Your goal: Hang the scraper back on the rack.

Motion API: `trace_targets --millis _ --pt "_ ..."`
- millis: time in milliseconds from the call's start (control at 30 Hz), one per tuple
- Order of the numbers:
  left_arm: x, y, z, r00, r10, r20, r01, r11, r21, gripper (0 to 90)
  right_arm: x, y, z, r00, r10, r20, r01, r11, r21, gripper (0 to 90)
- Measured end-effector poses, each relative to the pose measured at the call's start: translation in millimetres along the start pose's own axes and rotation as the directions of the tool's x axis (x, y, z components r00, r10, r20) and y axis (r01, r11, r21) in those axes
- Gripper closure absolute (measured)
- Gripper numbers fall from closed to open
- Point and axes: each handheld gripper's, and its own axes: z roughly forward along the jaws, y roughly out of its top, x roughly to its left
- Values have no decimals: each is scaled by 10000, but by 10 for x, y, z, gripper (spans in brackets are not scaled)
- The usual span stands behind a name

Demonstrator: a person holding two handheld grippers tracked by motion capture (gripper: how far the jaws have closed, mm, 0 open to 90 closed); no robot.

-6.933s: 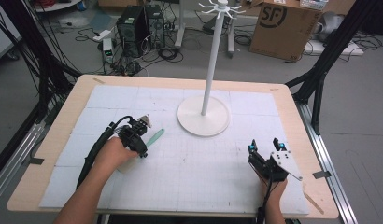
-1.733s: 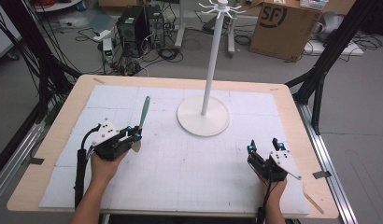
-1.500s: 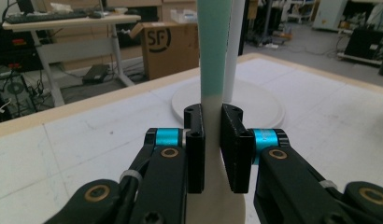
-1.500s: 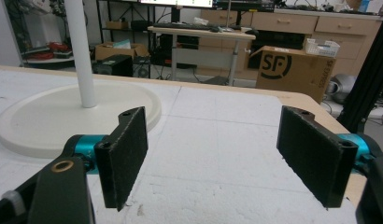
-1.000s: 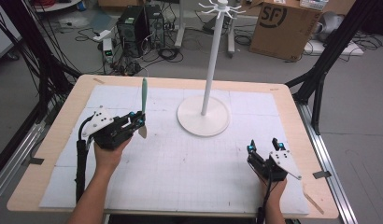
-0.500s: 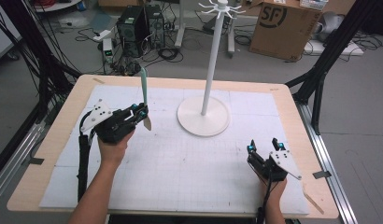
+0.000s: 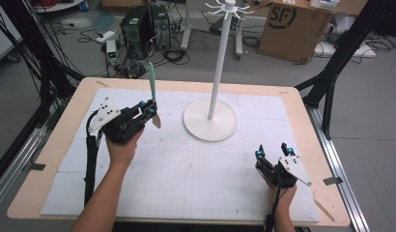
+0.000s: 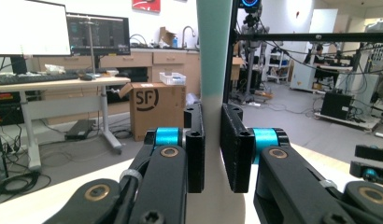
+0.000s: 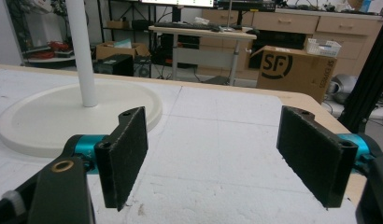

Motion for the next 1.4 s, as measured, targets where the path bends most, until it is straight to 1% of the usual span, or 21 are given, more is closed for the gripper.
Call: trace_targets --millis 133,200,233,400,533,667,700,800,833,900,1000,1100,1200,1300,1400 --pt "-31 33 74 9999 97 32 -97 10000 24 805 1 0 0 10000 28 7 -28 10000 -4 238" --pt "-37 53 101 10000 68 29 -68 10000 -34 805 1 1 0 10000 18 2 -18 10000 -5 238" --pt "-35 61 117 10000 29 94 -28 10000 -88 805 1 0 0 10000 27 3 -27 10000 1 238" --pt "-39 111 196 9996 130 256 -131 9999 26 804 0 0 2 10000 6 -3 -6 10000 -9 238" --pt "-13 149 255 9993 88 374 -91 9999 77 805 -1 0 1 10000 -17 0 17 10000 4 238" --pt "-12 202 315 9988 225 426 -233 9996 182 805 -2 0 1 10000 -30 -4 30 10000 9 238" --pt "-17 216 328 9987 249 446 -256 9996 142 805 -1 0 1 10000 -13 -7 13 10000 5 238" --pt "-22 262 372 9983 177 561 -182 9998 96 805 -1 0 2 10000 -17 -3 17 10000 6 238" --pt "-22 276 389 9984 139 545 -143 9999 73 805 -2 0 1 10000 -21 -8 21 10000 2 238" --pt "-11 302 420 9982 186 569 -193 9997 113 805 0 0 2 10000 7 -4 -7 10000 -1 238" --pt "2 329 464 9982 84 591 -87 9999 49 805 -1 0 0 10000 19 -20 -19 10000 7 238" --pt "8 352 503 9984 54 562 -61 9999 116 805 -1 1 0 10000 21 -17 -21 10000 8 238" --pt "2 374 539 9976 67 686 -80 9998 184 805 -1 0 0 10000 21 -18 -21 10000 7 238" --pt "-2 410 579 9975 95 698 -111 9997 238 804 -2 0 0 10000 17 -20 -17 10000 12 238" --pt "11 451 612 9978 11 662 -20 9999 141 804 -2 0 0 10000 -6 -10 6 10000 16 238"
